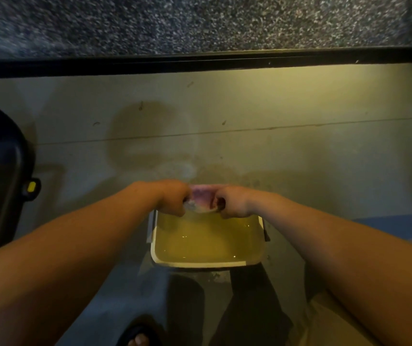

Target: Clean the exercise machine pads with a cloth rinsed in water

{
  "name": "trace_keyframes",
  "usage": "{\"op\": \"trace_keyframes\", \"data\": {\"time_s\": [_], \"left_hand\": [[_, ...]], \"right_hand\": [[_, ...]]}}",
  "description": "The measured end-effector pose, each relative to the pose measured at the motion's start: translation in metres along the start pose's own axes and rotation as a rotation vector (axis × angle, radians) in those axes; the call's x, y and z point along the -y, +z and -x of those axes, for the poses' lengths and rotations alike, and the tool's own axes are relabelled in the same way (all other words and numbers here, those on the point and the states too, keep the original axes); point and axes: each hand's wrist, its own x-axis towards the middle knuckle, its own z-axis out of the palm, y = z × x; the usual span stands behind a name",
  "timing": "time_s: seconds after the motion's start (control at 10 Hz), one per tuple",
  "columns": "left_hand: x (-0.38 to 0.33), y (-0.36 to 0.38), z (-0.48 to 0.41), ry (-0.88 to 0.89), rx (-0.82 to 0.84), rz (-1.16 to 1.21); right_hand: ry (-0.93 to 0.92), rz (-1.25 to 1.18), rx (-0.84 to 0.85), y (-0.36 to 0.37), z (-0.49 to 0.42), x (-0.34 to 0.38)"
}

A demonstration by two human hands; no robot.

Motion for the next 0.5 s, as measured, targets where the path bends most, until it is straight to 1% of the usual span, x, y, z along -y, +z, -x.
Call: {"op": "trace_keyframes", "data": {"time_s": [0.1,0.2,0.3,0.4,0.5], "left_hand": [[-0.001,0.004,-0.001,-0.044,0.057,-0.007],[-0.003,0.011,0.002,-0.071,0.03,0.006],[-0.012,0.012,0.017,-0.139,0.001,0.094],[-0.028,0.0,0.041,-0.177,-0.023,0.175],[-0.041,-0.025,0.071,-0.214,-0.03,0.227]], "right_hand": [[0.062,0.051,0.059,0.003,-0.005,-0.005],[0.127,0.104,0.064,0.004,0.003,-0.006],[0.172,0.027,0.009,-0.001,0.032,0.005],[0.255,-0.102,-0.025,0.002,0.055,0.015],[0.354,-0.148,-0.062,-0.006,0.086,0.028]]}}
